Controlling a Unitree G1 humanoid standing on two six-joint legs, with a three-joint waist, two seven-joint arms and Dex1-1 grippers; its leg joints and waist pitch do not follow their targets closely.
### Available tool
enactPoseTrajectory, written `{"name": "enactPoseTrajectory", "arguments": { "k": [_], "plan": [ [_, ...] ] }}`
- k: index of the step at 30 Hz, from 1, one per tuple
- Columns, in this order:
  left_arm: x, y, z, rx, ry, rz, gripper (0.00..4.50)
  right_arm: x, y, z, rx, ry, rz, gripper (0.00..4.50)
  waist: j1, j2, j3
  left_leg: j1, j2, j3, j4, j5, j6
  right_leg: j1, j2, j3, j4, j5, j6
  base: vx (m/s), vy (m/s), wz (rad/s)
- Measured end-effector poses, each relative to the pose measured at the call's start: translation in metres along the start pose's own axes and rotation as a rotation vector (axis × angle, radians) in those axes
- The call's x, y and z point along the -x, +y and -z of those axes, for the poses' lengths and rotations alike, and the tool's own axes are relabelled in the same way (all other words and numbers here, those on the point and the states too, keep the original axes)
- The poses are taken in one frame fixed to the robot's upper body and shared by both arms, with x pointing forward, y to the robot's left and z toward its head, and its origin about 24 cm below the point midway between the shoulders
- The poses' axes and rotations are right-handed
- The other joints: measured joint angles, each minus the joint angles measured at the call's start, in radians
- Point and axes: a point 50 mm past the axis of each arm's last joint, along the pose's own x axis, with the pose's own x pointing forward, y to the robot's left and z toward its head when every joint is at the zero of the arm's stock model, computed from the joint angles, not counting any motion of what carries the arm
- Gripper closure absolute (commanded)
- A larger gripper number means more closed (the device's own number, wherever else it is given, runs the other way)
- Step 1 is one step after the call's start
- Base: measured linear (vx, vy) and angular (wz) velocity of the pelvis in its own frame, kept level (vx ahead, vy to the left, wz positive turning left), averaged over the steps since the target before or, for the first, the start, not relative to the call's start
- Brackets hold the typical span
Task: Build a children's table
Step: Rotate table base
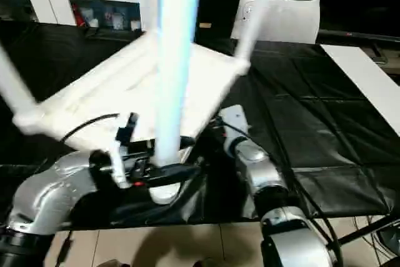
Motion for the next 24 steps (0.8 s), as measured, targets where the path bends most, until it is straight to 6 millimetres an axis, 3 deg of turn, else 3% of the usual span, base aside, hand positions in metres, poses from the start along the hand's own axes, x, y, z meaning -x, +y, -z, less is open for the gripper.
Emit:
{"name": "enactPoseTrajectory", "arguments": {
  "k": [5,9,13,20,24],
  "plan": [
    [-0.018,0.002,-0.007,-0.013,-0.051,0.018,0.0,-0.001,0.005,0.0,-0.003,-0.012,-0.017,0.0,-0.004,0.0,0.0,0.0,0.0,0.001,0.001,0.0,0.0,0.0,0.0,0.001,0.0,0.001,0.0,0.0,0.0,0.0],
    [-0.033,0.003,-0.018,-0.063,-0.099,0.024,0.0,-0.004,0.013,-0.001,-0.015,-0.026,-0.036,0.0,-0.021,-0.001,0.0,0.0,0.001,0.001,0.0,0.0,0.0,0.0,0.002,0.001,0.0,0.001,0.0,0.0,0.0,0.0],
    [-0.04,0.012,-0.025,-0.116,-0.135,-0.048,0.0,-0.007,0.018,-0.004,-0.017,-0.027,-0.049,0.0,-0.023,-0.001,0.0,0.0,0.004,0.001,0.001,0.0,-0.001,-0.001,0.005,0.001,-0.001,0.001,-0.001,0.0,0.0,0.0],
    [-0.039,0.028,-0.034,-0.196,-0.181,-0.196,0.0,-0.007,0.017,-0.007,-0.017,-0.054,-0.048,0.0,-0.015,0.0,0.0,0.0,0.012,0.001,0.0,0.003,-0.005,-0.001,0.013,0.001,-0.001,0.002,-0.003,0.0,0.0,0.0],
    [-0.027,0.03,-0.035,-0.221,-0.162,-0.214,0.0,0.003,-0.007,-0.004,-0.002,-0.08,-0.006,0.0,0.006,0.0,0.0,0.001,0.012,0.001,0.0,0.004,-0.006,-0.001,0.013,0.001,-0.001,0.003,-0.004,0.0,0.0,0.0]
  ]
}}
